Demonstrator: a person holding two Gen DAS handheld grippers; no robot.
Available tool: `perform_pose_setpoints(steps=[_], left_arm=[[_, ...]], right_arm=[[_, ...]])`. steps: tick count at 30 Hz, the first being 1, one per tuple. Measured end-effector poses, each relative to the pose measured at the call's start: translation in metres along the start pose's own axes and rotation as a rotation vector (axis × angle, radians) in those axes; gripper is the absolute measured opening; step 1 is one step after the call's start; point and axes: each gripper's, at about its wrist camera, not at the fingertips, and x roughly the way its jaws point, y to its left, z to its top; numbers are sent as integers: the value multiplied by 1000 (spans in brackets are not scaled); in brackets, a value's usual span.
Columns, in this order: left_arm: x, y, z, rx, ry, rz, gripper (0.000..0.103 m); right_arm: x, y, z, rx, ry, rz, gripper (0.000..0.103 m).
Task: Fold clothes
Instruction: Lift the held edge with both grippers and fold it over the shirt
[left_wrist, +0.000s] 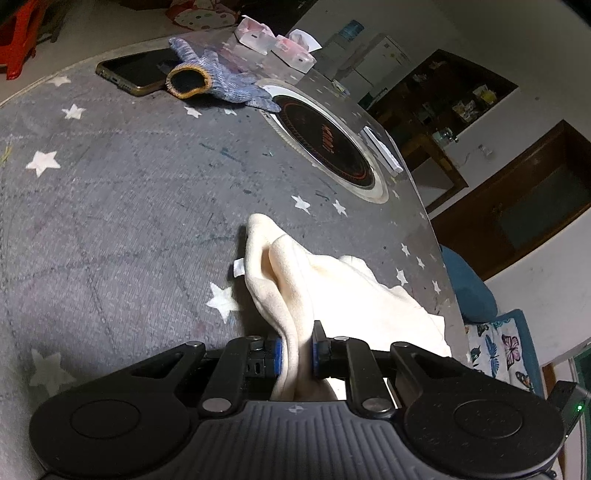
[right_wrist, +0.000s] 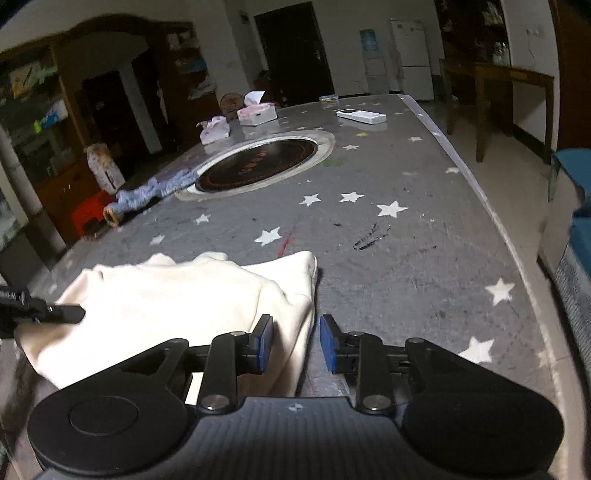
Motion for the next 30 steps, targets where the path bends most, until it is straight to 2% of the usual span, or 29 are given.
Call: perform_pose_setpoints(steps=[2, 4, 6, 12, 18, 23, 30], left_arm=[[0, -2, 1, 16, 0, 8, 16], [0, -5, 1, 34, -2, 16, 16], [0, -9, 3, 55, -5, 21, 15], [-7, -28, 10, 131, -24, 6, 14], [-4, -66, 15, 241, -31, -28, 13], [9, -94, 18, 308, -17, -56, 13], [37, -125, 20, 349, 29, -83, 13]], right_arm=[[2, 1, 0, 11, -1, 16, 26], [2, 5, 0, 3, -3, 22, 14], [1, 9, 0, -2, -15, 24, 9], [-21, 14, 5, -2, -85, 32, 7], [-46, 14, 14, -21, -145, 11, 7], [-64, 4, 23, -20, -190, -37, 7], [-79, -20, 37, -22, -220, -112, 5]])
